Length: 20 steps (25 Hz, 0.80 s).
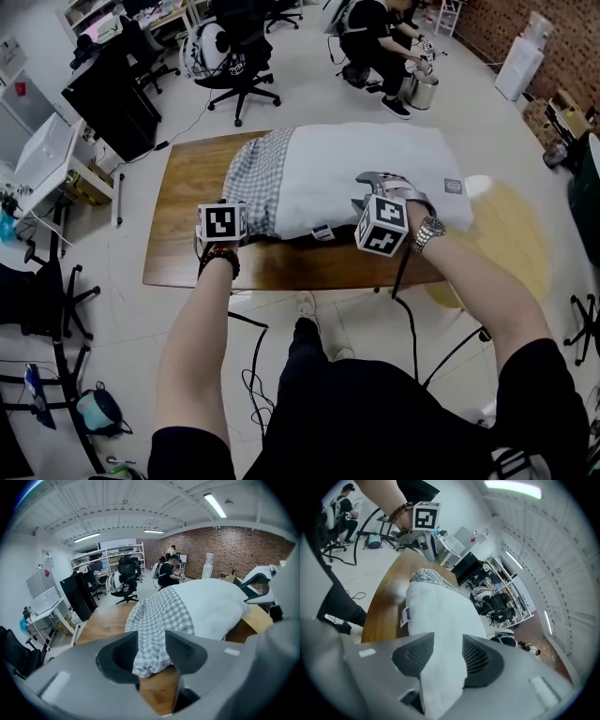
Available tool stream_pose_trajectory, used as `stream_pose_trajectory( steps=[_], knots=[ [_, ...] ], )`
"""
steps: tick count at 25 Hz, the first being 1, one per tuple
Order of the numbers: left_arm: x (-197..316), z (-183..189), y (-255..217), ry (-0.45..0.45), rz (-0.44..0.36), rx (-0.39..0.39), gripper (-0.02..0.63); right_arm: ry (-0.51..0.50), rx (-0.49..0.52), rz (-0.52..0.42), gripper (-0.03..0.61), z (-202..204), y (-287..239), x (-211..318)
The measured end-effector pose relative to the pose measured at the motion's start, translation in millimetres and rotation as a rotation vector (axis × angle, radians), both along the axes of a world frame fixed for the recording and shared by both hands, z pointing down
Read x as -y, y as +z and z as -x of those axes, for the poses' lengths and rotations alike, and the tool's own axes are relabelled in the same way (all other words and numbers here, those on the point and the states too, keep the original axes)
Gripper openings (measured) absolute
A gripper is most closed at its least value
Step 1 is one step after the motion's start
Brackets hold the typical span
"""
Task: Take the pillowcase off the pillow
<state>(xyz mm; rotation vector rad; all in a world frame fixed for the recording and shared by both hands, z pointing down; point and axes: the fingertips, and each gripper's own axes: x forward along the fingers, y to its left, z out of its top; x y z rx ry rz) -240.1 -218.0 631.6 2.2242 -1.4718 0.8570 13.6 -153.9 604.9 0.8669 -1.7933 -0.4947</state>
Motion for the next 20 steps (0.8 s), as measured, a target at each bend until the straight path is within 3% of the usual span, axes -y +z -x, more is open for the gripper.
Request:
stream_pose_trajectory(
  steps=[12,20],
  knots=[
    [50.4,-5.6,-8.6,0.100,-0.004,0.011,0.240,0.040,0.070,0.041,0.212,15.6,-22.3,51.9],
    [130.2,-4.0,1.7,0.182,0.089,0.033,0.305,0.067,0.129,0.143,0.245,33.2,-36.2,135.5]
  ],
)
